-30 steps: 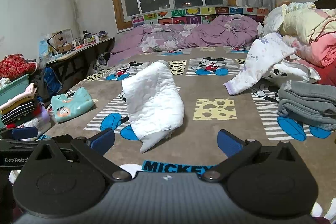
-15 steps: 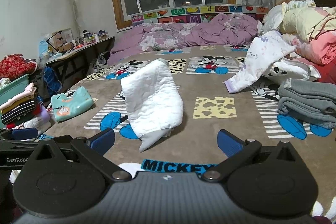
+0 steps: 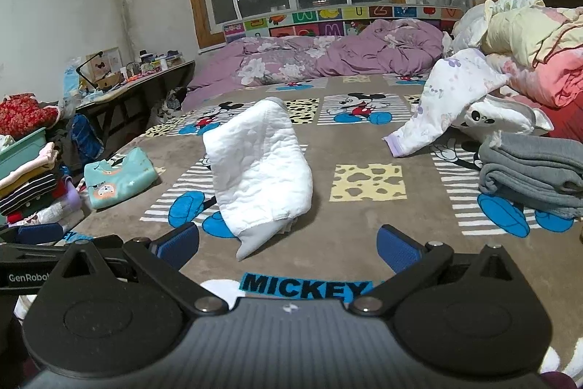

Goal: Fold clothes

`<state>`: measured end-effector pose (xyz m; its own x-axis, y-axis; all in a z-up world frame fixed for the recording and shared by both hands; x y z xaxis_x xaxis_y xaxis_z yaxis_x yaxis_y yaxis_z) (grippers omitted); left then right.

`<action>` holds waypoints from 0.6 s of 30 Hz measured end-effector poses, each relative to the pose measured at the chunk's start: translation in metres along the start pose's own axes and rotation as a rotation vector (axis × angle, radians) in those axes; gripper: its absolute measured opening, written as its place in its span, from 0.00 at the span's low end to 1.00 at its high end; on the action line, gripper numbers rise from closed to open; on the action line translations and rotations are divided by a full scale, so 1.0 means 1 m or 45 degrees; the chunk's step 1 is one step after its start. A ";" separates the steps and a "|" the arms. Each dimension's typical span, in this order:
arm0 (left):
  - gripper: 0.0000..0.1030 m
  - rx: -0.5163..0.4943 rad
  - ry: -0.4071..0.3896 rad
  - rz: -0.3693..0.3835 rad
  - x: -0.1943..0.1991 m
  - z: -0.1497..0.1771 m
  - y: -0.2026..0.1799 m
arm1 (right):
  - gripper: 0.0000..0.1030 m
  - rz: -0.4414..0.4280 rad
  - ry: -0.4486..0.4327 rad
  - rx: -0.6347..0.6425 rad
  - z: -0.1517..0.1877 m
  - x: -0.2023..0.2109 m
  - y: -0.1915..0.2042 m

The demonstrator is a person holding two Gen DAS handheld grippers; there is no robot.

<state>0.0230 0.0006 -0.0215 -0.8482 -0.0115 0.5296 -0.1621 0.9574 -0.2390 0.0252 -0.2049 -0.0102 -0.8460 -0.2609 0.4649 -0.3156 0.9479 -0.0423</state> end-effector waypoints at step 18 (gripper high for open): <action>1.00 0.009 -0.002 0.004 -0.002 0.001 0.001 | 1.00 0.008 0.005 0.001 0.003 0.000 0.001</action>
<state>0.0236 0.0013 -0.0235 -0.8495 -0.0092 0.5276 -0.1635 0.9553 -0.2465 0.0238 -0.2045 -0.0133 -0.8464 -0.2542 0.4680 -0.3106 0.9494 -0.0461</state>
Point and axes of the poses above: each gripper's, at about its wrist camera, not at the fingertips, and x roughly against the way its jaws point, y to its left, z to its underside, the point moved 2 cm from there along -x, roughly the way its jaws point, and after that the axes turned 15 degrees about x, right-handed, at the moved point
